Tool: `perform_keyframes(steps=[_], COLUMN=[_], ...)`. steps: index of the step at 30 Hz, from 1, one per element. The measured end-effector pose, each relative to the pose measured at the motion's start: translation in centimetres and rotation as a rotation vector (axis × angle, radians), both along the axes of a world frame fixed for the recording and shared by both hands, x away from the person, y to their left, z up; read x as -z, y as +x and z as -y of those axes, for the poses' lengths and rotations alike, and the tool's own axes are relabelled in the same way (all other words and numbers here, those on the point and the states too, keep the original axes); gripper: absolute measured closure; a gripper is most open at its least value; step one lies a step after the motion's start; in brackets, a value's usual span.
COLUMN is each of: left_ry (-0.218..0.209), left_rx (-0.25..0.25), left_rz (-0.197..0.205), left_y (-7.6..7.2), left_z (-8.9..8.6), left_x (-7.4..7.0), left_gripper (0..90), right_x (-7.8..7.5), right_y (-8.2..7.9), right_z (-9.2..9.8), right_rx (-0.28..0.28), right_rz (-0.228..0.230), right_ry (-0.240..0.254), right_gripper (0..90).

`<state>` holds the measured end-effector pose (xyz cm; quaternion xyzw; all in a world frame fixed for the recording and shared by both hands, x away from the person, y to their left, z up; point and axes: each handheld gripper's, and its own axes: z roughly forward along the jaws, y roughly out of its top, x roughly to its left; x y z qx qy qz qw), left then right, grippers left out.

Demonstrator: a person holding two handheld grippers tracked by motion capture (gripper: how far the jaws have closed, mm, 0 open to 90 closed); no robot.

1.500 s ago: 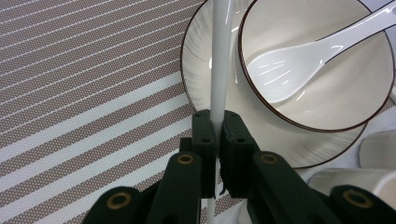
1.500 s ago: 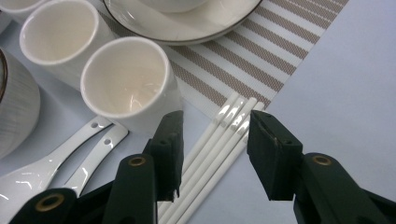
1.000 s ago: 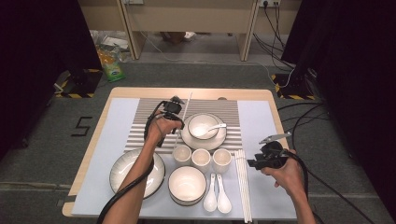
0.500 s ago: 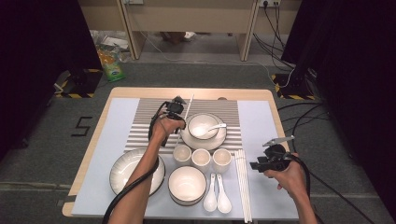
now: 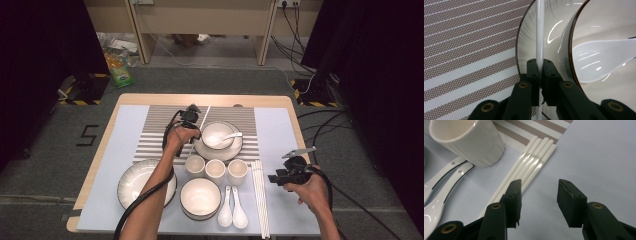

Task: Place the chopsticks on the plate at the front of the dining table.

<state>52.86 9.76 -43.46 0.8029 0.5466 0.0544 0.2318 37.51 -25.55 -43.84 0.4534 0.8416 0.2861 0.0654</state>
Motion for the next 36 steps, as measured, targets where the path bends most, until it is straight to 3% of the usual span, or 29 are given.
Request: perform_keyframes(steps=[21, 29, 36], left_ry=[-0.033, -0.056, -0.076], left_rx=[-0.024, -0.012, -0.002], left_rz=[0.004, 0.017, 0.020], left_y=[0.3, -0.3, -1.2], left_z=[-0.1, -0.9, -1.4], left_x=[1.0, -0.1, -1.1], left_gripper=[82.8, 78.8, 77.4], right_x=[0.6, 0.7, 1.7], right_y=[0.0, 0.1, 0.2], right_z=[-0.1, 0.1, 0.5], right_rx=[-0.001, 0.010, 0.032], right_rz=[-0.003, -0.006, -0.029], right_ry=[0.012, -0.002, -0.035], right_gripper=[54.0, 53.2, 52.9])
